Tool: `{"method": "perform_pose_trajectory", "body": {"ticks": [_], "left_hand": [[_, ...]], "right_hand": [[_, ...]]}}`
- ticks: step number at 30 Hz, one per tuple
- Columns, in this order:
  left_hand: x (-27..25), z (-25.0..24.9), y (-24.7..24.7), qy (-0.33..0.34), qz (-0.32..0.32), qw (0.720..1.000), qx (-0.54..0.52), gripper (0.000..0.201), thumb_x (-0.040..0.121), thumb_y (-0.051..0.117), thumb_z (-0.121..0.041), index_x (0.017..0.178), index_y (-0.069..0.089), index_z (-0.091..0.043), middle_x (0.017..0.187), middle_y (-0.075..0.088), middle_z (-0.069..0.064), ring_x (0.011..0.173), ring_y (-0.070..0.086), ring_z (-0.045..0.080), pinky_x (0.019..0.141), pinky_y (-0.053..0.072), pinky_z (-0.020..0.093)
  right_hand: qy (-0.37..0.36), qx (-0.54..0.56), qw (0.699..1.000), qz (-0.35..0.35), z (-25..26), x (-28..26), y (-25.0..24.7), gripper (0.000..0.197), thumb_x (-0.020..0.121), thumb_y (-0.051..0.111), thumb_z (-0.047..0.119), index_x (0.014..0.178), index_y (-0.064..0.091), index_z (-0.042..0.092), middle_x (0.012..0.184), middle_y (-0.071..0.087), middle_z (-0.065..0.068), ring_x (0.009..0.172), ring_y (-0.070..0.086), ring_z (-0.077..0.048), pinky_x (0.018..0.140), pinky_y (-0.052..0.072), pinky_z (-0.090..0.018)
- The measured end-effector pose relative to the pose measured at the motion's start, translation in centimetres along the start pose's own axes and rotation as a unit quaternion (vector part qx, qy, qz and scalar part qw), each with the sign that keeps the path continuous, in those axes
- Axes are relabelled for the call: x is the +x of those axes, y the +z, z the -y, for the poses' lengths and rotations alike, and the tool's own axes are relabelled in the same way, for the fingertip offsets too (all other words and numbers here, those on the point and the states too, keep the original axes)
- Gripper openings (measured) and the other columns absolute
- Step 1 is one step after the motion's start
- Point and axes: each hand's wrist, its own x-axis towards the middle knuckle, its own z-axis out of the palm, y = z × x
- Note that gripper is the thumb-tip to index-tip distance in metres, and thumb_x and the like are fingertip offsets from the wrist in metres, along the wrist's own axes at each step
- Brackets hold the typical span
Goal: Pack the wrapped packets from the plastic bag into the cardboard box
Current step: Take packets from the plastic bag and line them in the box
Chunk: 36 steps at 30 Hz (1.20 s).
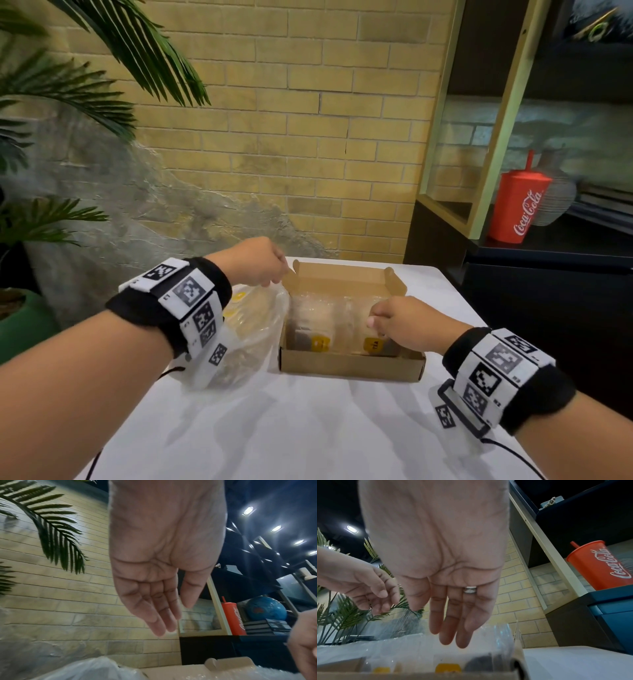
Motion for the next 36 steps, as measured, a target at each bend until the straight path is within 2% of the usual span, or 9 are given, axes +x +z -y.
{"method": "perform_pose_trajectory", "body": {"ticks": [4, 13, 15, 19, 23, 26, 30, 33, 36], "left_hand": [[0.7, 0.9, -0.6, -0.064, -0.03, 0.997, -0.014, 0.016, 0.087, 0.053, -0.013, 0.098, 0.062, -0.007, 0.091, 0.055, 0.01, 0.08, 0.05, 0.026, 0.062, 0.041, 0.028], [1.3, 1.4, 1.1, -0.169, 0.036, 0.967, 0.188, 0.044, 0.098, 0.044, -0.022, 0.139, 0.038, -0.005, 0.147, 0.037, 0.011, 0.135, 0.036, 0.025, 0.106, 0.03, 0.03], [2.2, 2.8, 2.1, -0.211, 0.084, 0.957, 0.182, 0.043, 0.093, 0.055, -0.03, 0.132, 0.048, -0.012, 0.146, 0.04, 0.007, 0.131, 0.04, 0.024, 0.104, 0.032, 0.032], [9.7, 8.4, 4.7, -0.254, 0.112, 0.948, 0.155, 0.06, 0.03, 0.082, -0.061, 0.078, 0.055, -0.038, 0.109, 0.063, -0.008, 0.083, 0.051, 0.009, 0.077, 0.042, 0.02], [8.2, 7.9, 5.4, -0.278, 0.121, 0.934, 0.192, 0.038, 0.06, 0.078, -0.056, 0.09, 0.057, -0.046, 0.12, 0.056, -0.007, 0.111, 0.052, 0.018, 0.098, 0.043, 0.034], [6.0, 7.0, 5.4, -0.241, 0.059, 0.946, 0.208, 0.056, 0.076, 0.067, -0.046, 0.124, 0.059, -0.018, 0.128, 0.057, 0.007, 0.117, 0.054, 0.027, 0.092, 0.044, 0.03], [2.9, 3.9, 3.7, -0.165, 0.008, 0.963, 0.213, 0.011, 0.082, 0.051, -0.027, 0.089, 0.058, -0.024, 0.109, 0.061, 0.015, 0.081, 0.05, 0.029, 0.078, 0.042, 0.027], [2.2, 3.5, 2.9, -0.171, 0.007, 0.964, 0.204, 0.019, 0.077, 0.053, -0.031, 0.092, 0.052, -0.019, 0.103, 0.052, 0.005, 0.106, 0.055, 0.025, 0.094, 0.041, 0.034], [2.1, 3.1, 1.9, -0.16, -0.037, 0.967, 0.194, 0.014, 0.091, 0.043, -0.012, 0.085, 0.054, -0.006, 0.089, 0.055, 0.005, 0.093, 0.055, 0.026, 0.079, 0.042, 0.029]], "right_hand": [[-0.011, 0.028, 0.999, -0.035, 0.1, -0.2, -0.7, 0.03, 0.097, 0.042, 0.028, 0.099, 0.064, 0.008, 0.098, 0.066, -0.012, 0.091, 0.06, -0.024, 0.084, 0.048, -0.035], [-0.013, 0.05, 0.997, -0.06, 0.3, -0.4, -1.9, 0.027, 0.096, 0.045, 0.028, 0.095, 0.065, 0.01, 0.095, 0.066, -0.013, 0.086, 0.06, -0.024, 0.068, 0.044, -0.026], [-0.018, 0.053, 0.996, -0.065, 0.3, -0.5, -2.0, 0.027, 0.095, 0.046, 0.028, 0.094, 0.066, 0.01, 0.093, 0.066, -0.012, 0.083, 0.058, -0.022, 0.065, 0.041, -0.024], [-0.036, 0.062, 0.995, -0.066, 0.5, -0.7, -2.1, 0.025, 0.095, 0.047, 0.029, 0.092, 0.065, 0.012, 0.082, 0.061, -0.006, 0.072, 0.052, -0.014, 0.061, 0.038, -0.021], [-0.047, 0.073, 0.995, -0.054, 0.7, -0.8, -1.9, 0.022, 0.095, 0.048, 0.03, 0.095, 0.065, 0.016, 0.081, 0.059, -0.002, 0.072, 0.051, -0.011, 0.063, 0.039, -0.021], [-0.053, 0.084, 0.994, -0.051, 1.0, -0.7, -1.6, 0.021, 0.094, 0.05, 0.031, 0.096, 0.066, 0.018, 0.082, 0.061, -0.001, 0.076, 0.054, -0.012, 0.067, 0.042, -0.022], [-0.059, 0.097, 0.992, -0.052, 1.4, -0.5, -1.4, 0.018, 0.094, 0.05, 0.031, 0.096, 0.065, 0.021, 0.077, 0.057, 0.008, 0.073, 0.051, -0.005, 0.062, 0.039, -0.017], [-0.062, 0.1, 0.992, -0.055, 1.7, -0.7, -1.6, 0.015, 0.095, 0.049, 0.03, 0.094, 0.063, 0.024, 0.075, 0.055, 0.011, 0.071, 0.049, -0.003, 0.06, 0.036, -0.016], [-0.062, 0.101, 0.991, -0.062, 2.0, -1.1, -1.9, 0.013, 0.095, 0.05, 0.03, 0.089, 0.061, 0.027, 0.073, 0.055, 0.009, 0.069, 0.049, -0.004, 0.061, 0.037, -0.017]]}}
